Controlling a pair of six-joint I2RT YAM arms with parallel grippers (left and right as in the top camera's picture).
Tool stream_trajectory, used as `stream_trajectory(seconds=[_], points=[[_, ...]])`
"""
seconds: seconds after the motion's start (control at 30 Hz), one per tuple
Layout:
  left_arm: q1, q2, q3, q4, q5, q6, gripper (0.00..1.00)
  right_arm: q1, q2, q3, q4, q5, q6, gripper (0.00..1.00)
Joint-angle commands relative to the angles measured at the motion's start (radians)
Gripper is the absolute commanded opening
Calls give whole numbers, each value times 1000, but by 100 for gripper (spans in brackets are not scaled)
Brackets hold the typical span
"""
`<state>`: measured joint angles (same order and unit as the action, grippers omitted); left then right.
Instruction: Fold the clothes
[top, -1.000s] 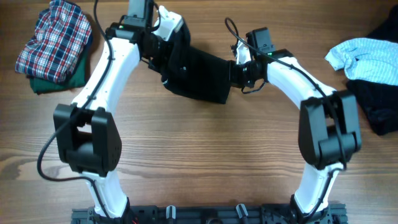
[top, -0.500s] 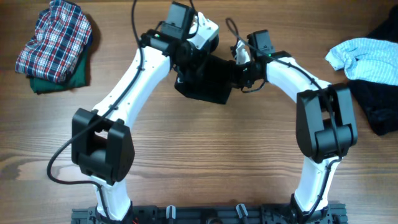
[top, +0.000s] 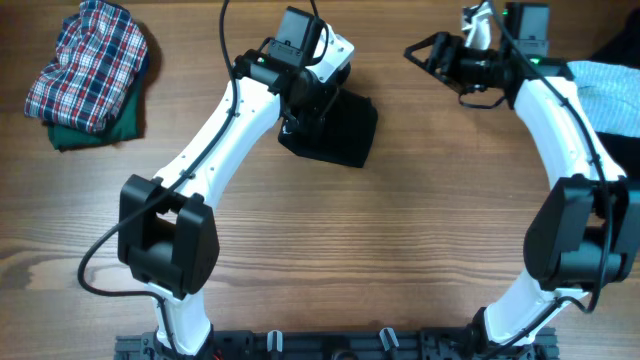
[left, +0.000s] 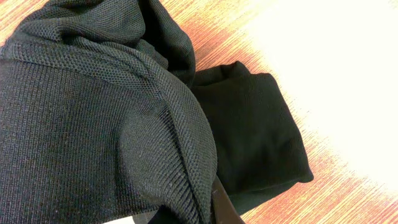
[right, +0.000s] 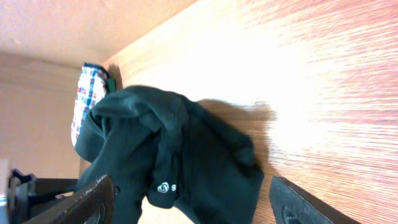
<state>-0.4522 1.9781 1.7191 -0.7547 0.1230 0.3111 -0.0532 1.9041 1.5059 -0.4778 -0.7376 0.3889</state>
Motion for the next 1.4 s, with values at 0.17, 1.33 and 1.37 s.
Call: stream_trajectory(seconds=[0.17,1.33,1.37], points=[[-42,23,1,-4,-5,-2,99,-53,-16,9,16,-87,-23,80],[77,113,2,-2,31,-189,99,-1,-16,9,-101,-67,-171,4],[89,107,2,-5,37,-189,100,11,-16,9,-93,-67,-164,4]])
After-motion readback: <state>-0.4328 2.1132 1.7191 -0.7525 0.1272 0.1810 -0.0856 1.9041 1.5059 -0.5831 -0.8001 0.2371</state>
